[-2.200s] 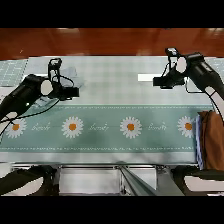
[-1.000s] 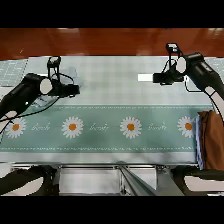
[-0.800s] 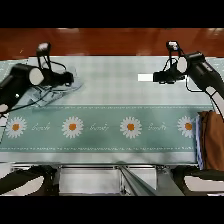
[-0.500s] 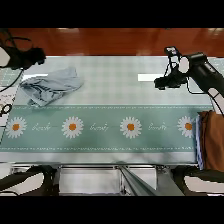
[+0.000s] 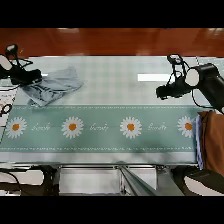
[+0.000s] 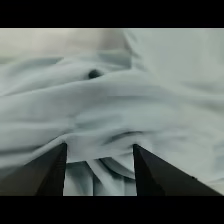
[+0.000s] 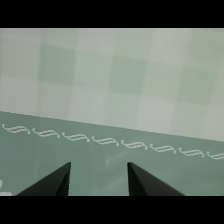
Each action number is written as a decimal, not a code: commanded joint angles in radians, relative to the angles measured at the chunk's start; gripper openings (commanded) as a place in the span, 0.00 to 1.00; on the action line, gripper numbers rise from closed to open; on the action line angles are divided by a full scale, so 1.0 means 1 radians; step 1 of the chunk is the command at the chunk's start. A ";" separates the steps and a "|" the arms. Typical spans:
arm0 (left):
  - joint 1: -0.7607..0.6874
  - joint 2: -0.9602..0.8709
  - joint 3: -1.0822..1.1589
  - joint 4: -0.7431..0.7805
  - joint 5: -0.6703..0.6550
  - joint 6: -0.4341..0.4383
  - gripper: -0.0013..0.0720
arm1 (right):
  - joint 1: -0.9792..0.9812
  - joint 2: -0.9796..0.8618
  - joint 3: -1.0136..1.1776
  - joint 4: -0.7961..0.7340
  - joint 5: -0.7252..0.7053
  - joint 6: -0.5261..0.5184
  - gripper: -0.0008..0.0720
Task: Fold the shirts.
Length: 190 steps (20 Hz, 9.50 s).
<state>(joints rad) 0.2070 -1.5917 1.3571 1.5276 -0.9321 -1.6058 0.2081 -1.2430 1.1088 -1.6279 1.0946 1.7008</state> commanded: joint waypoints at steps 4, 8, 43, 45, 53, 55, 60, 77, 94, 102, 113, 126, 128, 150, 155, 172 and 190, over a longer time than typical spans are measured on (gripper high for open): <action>-0.035 -0.117 0.002 -0.010 -0.032 0.025 0.71 | 0.002 0.035 -0.017 0.006 -0.013 0.052 0.58; -0.047 -0.116 0.041 -0.010 -0.151 0.027 0.06 | 0.002 0.039 -0.017 0.033 -0.005 0.056 0.57; -0.949 0.666 -0.113 -0.130 0.062 -0.283 0.06 | 0.002 0.781 -0.018 -0.002 0.212 0.069 0.57; -0.946 0.723 -0.363 -0.121 0.092 -0.358 0.06 | 0.002 0.776 -0.020 -0.002 0.209 0.078 0.57; -0.909 0.744 -0.848 -0.154 0.026 -0.420 0.70 | 0.002 0.776 -0.183 0.149 0.062 0.085 0.57; -0.880 0.746 -0.747 -0.099 -0.109 -0.349 0.71 | 0.000 0.755 -0.190 0.125 0.000 0.084 0.57; -0.696 0.839 -0.352 0.327 -0.424 -0.318 0.71 | -0.037 0.741 0.053 -0.439 0.143 0.103 0.57; -0.324 0.205 -0.552 -0.810 -0.373 0.301 0.71 | -0.399 0.614 -0.507 0.287 0.197 -0.143 0.57; -0.276 0.256 -0.474 -0.786 -0.394 0.417 0.06 | -0.225 -0.144 -0.409 1.096 -0.069 -0.529 0.57; -0.278 0.256 -0.474 -0.787 -0.397 0.415 0.06 | -0.072 -0.388 -0.164 1.094 -0.067 -0.507 0.57; -0.269 0.258 -0.466 -0.787 -0.383 0.416 0.06 | -0.008 -0.461 -0.018 1.063 0.016 -0.557 0.04; -0.204 0.554 0.350 -0.869 -0.336 0.397 0.06 | -0.206 0.112 0.790 0.495 0.191 -0.295 0.04; -0.204 0.597 0.415 -0.869 -0.342 0.378 0.06 | -0.206 0.212 0.846 0.441 0.198 -0.289 0.04; -0.288 0.853 -0.618 -0.839 -0.101 0.352 0.06 | -0.206 0.456 0.172 0.430 0.078 -0.230 0.04; -0.283 0.475 -0.557 -0.847 0.244 0.375 0.06 | -0.206 -0.003 0.256 0.591 -0.112 -0.267 0.04; 0.015 0.132 -0.193 -0.745 -0.312 0.234 0.71 | -0.507 0.085 -0.174 0.652 0.121 -0.343 0.57; -0.175 -0.189 0.069 -0.705 -0.349 0.346 0.06 | -0.146 0.394 -0.774 0.806 0.133 -0.205 0.57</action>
<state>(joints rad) 0.0353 -1.7721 1.3903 0.7837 -1.2346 -1.2644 -0.0731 -0.8532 0.3511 -0.8223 1.2827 1.4025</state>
